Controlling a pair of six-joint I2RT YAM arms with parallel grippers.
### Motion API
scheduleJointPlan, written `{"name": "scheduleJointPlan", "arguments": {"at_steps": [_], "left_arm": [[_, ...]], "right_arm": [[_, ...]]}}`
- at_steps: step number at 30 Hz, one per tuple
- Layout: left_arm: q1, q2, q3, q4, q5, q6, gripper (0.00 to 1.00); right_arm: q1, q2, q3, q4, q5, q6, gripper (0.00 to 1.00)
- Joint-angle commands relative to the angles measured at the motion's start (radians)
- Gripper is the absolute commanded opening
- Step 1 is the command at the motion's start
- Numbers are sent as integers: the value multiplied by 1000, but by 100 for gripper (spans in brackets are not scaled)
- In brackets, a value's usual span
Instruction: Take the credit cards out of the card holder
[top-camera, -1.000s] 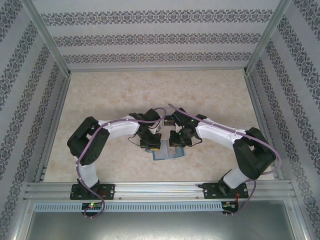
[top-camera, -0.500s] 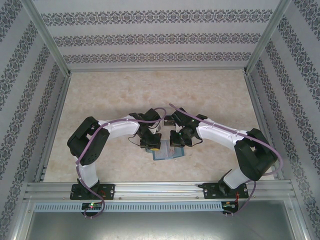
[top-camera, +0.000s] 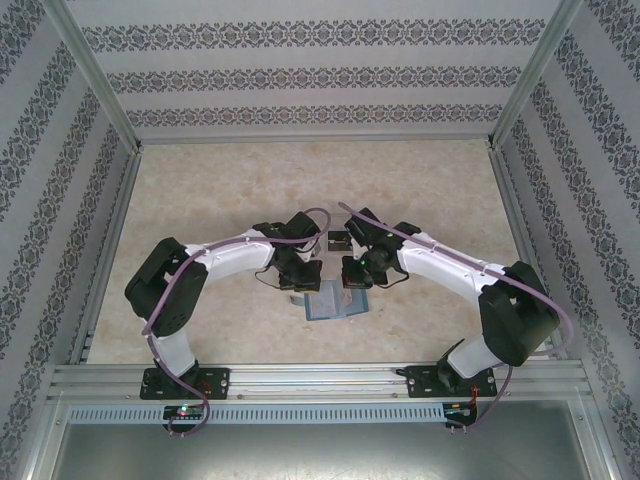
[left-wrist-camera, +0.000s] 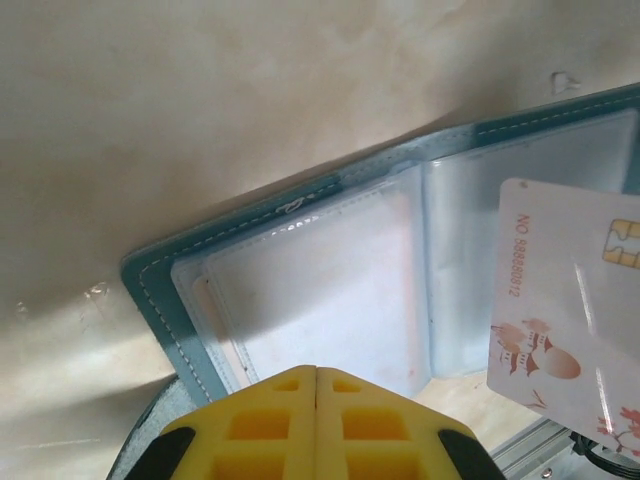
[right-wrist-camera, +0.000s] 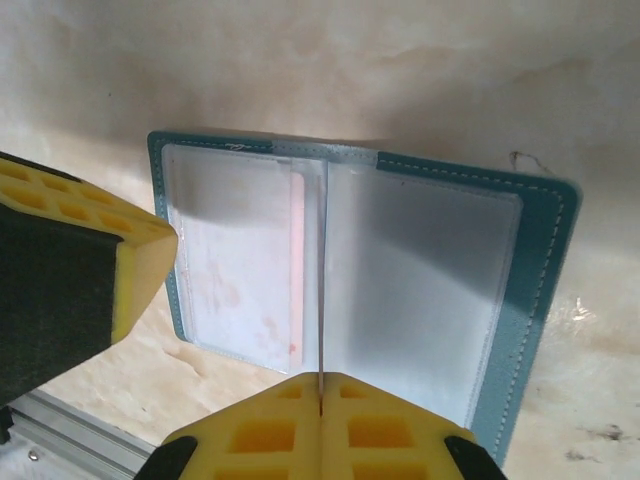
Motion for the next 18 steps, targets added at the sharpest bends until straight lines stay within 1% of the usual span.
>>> {"name": "scheduleJointPlan", "arguments": {"at_steps": [1, 3, 7, 9, 12, 16, 18], "left_arm": [[9, -62, -8, 18, -41, -9, 0], [19, -84, -31, 49, -45, -18, 0], [40, -120, -68, 75, -57, -29, 0], [51, -140, -91, 93, -58, -30, 1], [64, -171, -131, 135, -47, -31, 2], [77, -203, -165, 147, -57, -35, 2], [84, -216, -181, 152, -59, -41, 2]], "right_arm": [[-12, 19, 82, -90, -15, -189, 5], [-11, 55, 127, -137, -20, -294, 5], [-12, 103, 189, -213, 41, -483, 4], [-16, 124, 214, -228, 52, -617, 5], [-16, 134, 237, -238, 68, -810, 5], [-16, 131, 267, -270, 71, -1057, 4], [-15, 121, 272, -279, 95, -1166, 4]]}}
